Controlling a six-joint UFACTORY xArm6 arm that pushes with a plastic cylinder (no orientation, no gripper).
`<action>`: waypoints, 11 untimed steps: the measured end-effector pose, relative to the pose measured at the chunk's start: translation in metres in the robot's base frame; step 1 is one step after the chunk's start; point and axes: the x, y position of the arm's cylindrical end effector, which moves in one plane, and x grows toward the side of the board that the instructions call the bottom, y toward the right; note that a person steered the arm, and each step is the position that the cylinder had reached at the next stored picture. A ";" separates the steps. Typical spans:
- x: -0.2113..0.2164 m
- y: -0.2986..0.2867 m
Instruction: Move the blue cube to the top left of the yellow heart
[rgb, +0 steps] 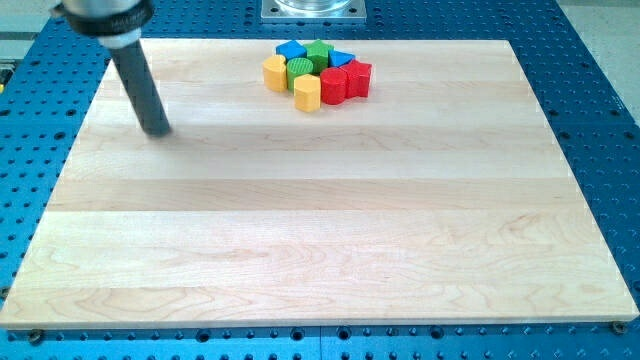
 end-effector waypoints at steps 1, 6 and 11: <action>-0.090 0.043; -0.080 0.133; -0.088 0.184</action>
